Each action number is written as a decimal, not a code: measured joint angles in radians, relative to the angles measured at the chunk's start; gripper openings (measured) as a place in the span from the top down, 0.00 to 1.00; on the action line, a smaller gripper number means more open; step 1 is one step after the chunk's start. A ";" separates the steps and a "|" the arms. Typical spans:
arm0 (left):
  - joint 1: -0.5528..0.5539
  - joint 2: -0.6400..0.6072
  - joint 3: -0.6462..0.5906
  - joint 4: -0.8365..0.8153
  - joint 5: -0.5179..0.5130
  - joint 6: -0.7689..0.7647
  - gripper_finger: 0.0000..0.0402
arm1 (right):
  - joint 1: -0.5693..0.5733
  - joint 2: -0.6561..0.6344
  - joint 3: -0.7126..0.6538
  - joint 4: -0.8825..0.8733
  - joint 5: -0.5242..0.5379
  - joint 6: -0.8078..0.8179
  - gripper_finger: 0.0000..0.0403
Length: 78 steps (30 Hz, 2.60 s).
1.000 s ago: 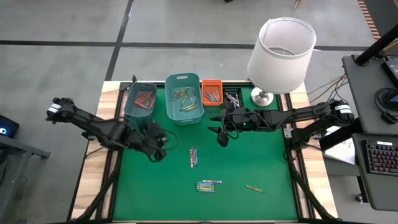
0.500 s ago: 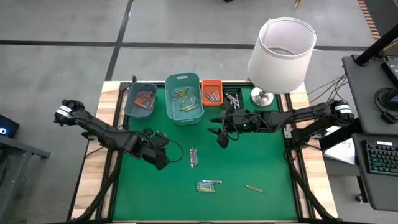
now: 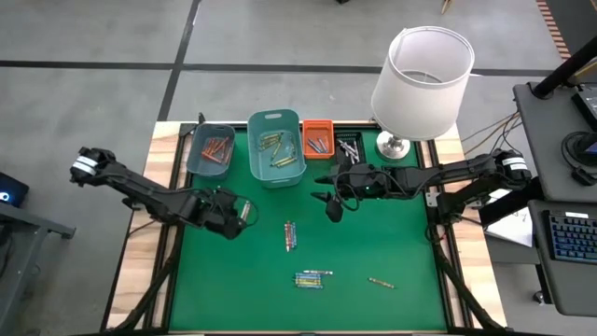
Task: Sort crayons
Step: Put the white crayon into the black bin
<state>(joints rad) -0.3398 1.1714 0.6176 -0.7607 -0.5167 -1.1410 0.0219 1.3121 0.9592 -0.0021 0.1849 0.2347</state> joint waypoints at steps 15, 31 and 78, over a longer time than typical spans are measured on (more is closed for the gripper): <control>0.061 0.089 -0.046 0.163 0.002 -0.022 0.69 | 0.000 0.000 0.000 0.008 0.000 -0.002 0.50; 0.061 0.225 -0.059 0.230 0.003 -0.029 0.65 | 0.000 0.000 0.000 0.006 0.000 -0.002 0.50; 0.064 -0.062 0.102 0.817 0.076 1.005 1.00 | 0.014 0.126 -0.001 0.115 -0.009 -0.212 0.50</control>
<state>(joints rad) -0.2759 1.1098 0.7196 0.0561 -0.4407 -0.1361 0.0356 1.4376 0.9581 0.1134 0.1757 0.0224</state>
